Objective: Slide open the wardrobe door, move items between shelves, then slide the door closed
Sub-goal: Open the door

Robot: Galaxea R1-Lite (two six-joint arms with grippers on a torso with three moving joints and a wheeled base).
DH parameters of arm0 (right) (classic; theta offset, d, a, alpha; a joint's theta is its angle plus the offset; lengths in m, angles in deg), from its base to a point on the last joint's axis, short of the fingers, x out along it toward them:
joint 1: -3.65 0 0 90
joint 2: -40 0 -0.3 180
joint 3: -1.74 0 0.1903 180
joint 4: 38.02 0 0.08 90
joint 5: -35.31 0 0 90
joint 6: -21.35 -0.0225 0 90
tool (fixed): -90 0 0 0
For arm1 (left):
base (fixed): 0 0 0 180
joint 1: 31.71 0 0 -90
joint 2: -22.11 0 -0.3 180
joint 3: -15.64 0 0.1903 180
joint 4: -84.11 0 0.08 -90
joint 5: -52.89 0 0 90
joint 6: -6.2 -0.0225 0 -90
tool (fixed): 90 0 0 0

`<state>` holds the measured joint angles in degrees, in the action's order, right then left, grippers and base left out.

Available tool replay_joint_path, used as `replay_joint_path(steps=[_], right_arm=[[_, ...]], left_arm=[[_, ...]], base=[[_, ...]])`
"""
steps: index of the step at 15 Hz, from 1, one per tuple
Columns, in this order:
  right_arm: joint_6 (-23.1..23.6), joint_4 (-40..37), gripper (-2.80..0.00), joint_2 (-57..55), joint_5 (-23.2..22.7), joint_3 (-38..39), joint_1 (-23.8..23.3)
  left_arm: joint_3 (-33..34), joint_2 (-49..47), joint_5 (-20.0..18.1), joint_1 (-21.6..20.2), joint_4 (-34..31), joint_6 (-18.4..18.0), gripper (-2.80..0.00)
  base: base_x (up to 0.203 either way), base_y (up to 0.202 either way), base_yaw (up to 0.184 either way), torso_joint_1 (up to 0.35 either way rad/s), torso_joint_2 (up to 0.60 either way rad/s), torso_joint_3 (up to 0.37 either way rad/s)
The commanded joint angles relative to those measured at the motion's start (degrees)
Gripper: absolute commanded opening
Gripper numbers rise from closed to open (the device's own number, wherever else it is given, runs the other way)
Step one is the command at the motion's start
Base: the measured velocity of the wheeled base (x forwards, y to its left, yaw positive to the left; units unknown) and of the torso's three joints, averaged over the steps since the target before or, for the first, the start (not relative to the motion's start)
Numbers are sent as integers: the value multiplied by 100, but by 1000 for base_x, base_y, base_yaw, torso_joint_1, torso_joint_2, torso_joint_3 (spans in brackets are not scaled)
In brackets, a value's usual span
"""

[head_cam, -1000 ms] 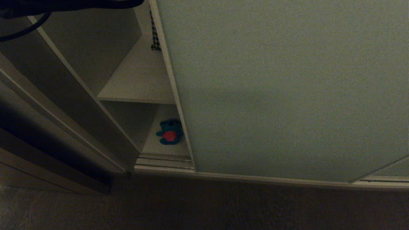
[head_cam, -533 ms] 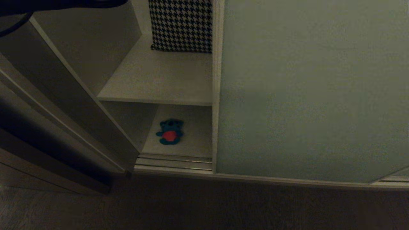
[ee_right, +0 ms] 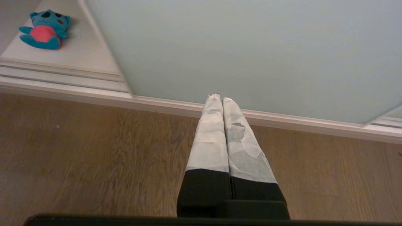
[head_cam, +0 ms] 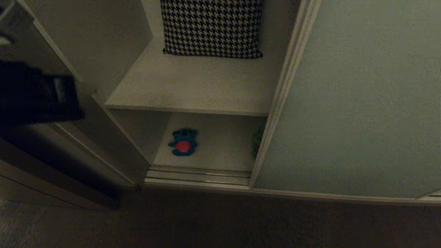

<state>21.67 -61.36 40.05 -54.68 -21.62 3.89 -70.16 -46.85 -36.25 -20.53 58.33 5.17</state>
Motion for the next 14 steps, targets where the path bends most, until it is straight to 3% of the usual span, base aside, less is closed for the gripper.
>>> replay_joint_path(steps=[1,4,8,10,14], right_arm=[[4,4,-280,2,-1,9,2],[4,6,-280,4,4,9,2],[4,6,-280,4,-1,9,2],[4,0,-280,4,-1,9,2],[4,1,-280,4,-1,9,2]], left_arm=[[1406,1632,-35,-42,2,-26,-280],[3059,3328,-93,-81,-38,-62,-280],[4757,5127,-224,-337,-22,-178,-280],[5297,5266,-135,-447,114,-36,-280],[6180,5273,-53,-272,1149,-282,-280]], base=[[0,0,0,0,0,0],[0,0,0,0,0,0],[0,0,0,0,0,0],[0,0,0,0,0,0],[0,0,0,0,0,0]])
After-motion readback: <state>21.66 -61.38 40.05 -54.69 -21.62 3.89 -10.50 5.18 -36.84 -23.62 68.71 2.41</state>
